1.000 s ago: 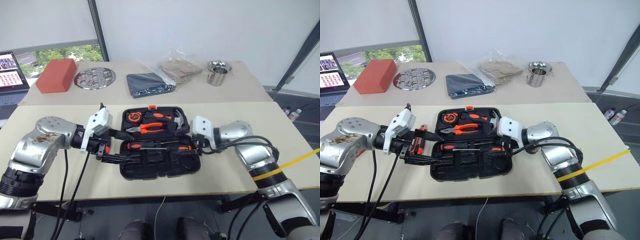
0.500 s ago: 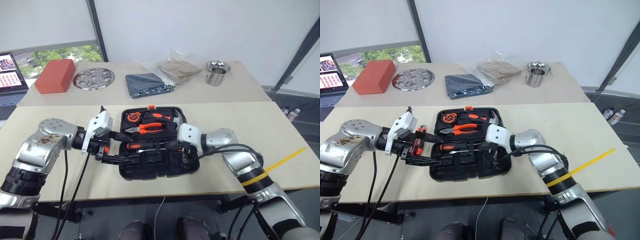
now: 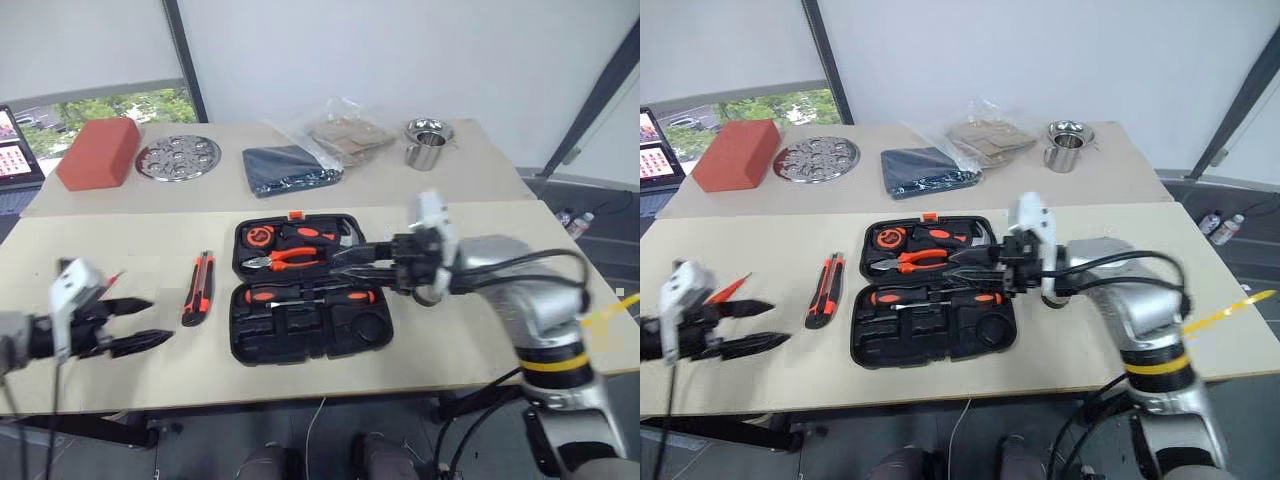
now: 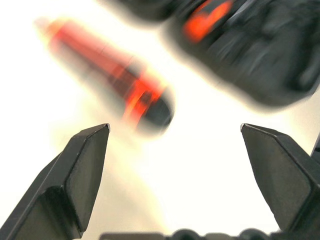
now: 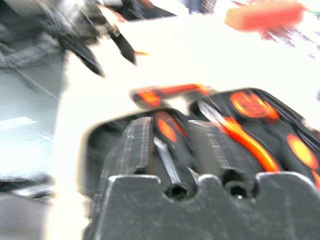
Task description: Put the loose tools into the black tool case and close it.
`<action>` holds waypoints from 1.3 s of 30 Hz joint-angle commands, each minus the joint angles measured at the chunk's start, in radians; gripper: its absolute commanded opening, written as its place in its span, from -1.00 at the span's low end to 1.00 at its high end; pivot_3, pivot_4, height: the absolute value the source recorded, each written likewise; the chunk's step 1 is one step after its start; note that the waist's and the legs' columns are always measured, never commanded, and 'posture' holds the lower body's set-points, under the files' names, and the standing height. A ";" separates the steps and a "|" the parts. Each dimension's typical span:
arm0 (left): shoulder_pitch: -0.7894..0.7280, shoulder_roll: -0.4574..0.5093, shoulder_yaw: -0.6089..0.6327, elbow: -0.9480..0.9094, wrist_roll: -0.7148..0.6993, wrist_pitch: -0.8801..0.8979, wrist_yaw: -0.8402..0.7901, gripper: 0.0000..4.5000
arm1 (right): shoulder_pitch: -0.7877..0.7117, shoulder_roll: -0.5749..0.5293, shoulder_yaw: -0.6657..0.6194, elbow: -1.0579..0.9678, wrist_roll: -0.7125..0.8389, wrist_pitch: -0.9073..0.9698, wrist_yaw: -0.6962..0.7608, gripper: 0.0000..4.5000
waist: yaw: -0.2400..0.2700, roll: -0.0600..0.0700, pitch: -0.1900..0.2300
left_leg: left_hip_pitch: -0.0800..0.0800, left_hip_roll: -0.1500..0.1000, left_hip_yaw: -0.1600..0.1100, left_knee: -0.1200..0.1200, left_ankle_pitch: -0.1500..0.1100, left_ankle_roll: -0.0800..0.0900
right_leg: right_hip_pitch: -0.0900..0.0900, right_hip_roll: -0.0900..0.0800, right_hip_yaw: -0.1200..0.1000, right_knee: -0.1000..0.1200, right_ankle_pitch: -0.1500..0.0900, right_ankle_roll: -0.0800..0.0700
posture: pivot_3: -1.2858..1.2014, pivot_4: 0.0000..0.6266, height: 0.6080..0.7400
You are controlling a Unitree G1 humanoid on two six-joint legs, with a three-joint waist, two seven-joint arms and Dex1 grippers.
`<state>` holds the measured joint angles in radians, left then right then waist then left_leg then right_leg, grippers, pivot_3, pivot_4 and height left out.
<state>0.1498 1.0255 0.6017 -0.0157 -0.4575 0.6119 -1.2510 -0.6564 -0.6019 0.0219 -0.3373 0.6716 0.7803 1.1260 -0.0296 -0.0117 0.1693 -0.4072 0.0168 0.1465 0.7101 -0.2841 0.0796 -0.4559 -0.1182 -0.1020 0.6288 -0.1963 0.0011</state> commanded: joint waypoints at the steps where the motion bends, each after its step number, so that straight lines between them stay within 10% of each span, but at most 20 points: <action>1: 0.085 0.019 0.157 0.055 0.030 -0.059 0.002 1.00 | 0.010 -0.025 -0.036 -0.072 0.116 0.076 0.000 0.41 | 0.005 0.000 0.000 | 0.000 0.000 0.000 0.000 0.000 0.000 | 0.000 -0.002 -0.001 0.000 0.000 0.000 | 0.03 -0.52 0.91; 5: -0.015 0.102 0.066 0.273 0.102 -0.185 0.006 1.00 | 0.032 -0.023 -0.002 -0.060 0.078 0.035 -0.024 0.98 | 0.031 -0.001 0.000 | 0.001 -0.001 0.000 0.001 -0.006 -0.011 | -0.001 -0.010 -0.005 0.000 0.000 -0.001 | 0.03 -0.52 0.91; 15: -0.737 0.119 -0.452 0.922 0.428 -0.409 0.052 1.00 | 0.069 -0.065 -0.036 -0.111 0.100 0.032 -0.061 0.98 | 0.044 -0.010 -0.006 | -0.004 -0.003 0.005 0.003 -0.003 -0.012 | -0.002 -0.011 -0.018 0.002 0.010 -0.004 | 0.03 -0.52 0.91; 22: -0.982 0.042 -0.606 1.212 0.569 -0.415 0.133 1.00 | 0.155 -0.125 -0.123 -0.207 0.168 0.068 -0.129 0.98 | 0.015 -0.012 -0.007 | -0.008 -0.002 0.007 0.000 0.004 0.001 | -0.002 -0.005 -0.022 0.000 0.007 0.000 | 0.03 -0.52 0.91; 34: -1.072 0.014 -0.607 1.181 0.521 -0.362 -0.055 -0.80 | 0.300 -0.261 -0.246 -0.282 0.257 0.104 -0.189 1.00 | 0.018 -0.012 -0.007 | -0.001 0.000 0.008 0.003 0.002 0.003 | -0.001 -0.012 -0.019 0.002 0.003 0.004 | 0.03 -0.52 0.91; 39: -0.987 -0.002 -0.619 0.648 0.369 -0.235 -0.294 -0.83 | 0.431 -0.328 -0.324 -0.331 0.312 0.127 -0.183 1.00 | 0.042 -0.014 -0.006 | -0.010 0.000 0.004 0.011 0.001 0.005 | -0.003 -0.012 -0.022 0.003 0.007 -0.001 | 0.03 -0.52 0.91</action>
<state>-0.8568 1.0221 -0.0189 0.9123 0.0028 0.3017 -1.4523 -0.2515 -0.9094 -0.2378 -0.6199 0.9474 0.9007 0.9407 0.0120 -0.0255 0.1636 -0.4171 0.0167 0.1488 0.7232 -0.2834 0.0850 -0.4575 -0.1309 -0.1238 0.6313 -0.1895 -0.0001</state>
